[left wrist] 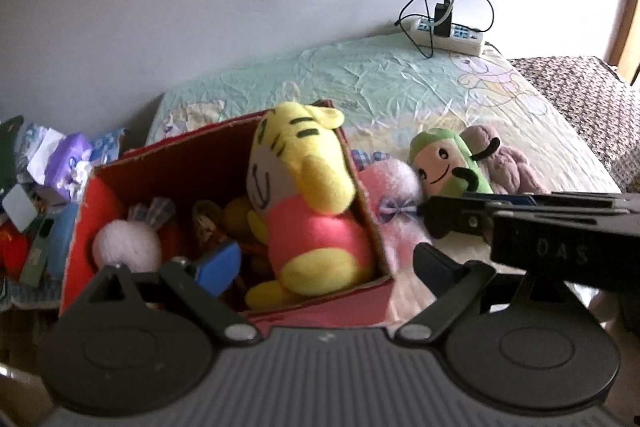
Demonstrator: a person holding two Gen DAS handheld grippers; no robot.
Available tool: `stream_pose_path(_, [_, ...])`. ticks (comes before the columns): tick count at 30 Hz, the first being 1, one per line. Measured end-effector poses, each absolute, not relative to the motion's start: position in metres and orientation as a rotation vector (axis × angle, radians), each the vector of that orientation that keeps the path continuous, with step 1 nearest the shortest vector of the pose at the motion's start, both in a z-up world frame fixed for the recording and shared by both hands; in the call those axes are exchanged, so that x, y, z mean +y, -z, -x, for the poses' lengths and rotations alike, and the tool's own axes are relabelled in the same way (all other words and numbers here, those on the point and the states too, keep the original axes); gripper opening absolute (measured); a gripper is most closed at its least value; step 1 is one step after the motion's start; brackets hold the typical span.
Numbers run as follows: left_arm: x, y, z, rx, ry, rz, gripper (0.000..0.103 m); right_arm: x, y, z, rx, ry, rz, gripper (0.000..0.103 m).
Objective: Organize objects
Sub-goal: 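Lower the yellow tiger into the red box and open the right gripper, then move the right gripper onto the pink teddy bear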
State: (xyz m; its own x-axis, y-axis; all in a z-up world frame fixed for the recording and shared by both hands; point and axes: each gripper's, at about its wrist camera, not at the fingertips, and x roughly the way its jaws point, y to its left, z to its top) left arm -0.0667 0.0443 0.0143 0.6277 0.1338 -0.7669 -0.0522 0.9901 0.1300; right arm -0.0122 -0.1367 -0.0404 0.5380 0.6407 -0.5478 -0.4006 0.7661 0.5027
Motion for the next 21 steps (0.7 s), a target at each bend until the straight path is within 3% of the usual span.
stream_pose_path(21, [-0.065,-0.002,0.044,0.936,-0.171,-0.145,0.095,-0.234,0.061,-0.013,0.863,-0.698,-0.369,0.033])
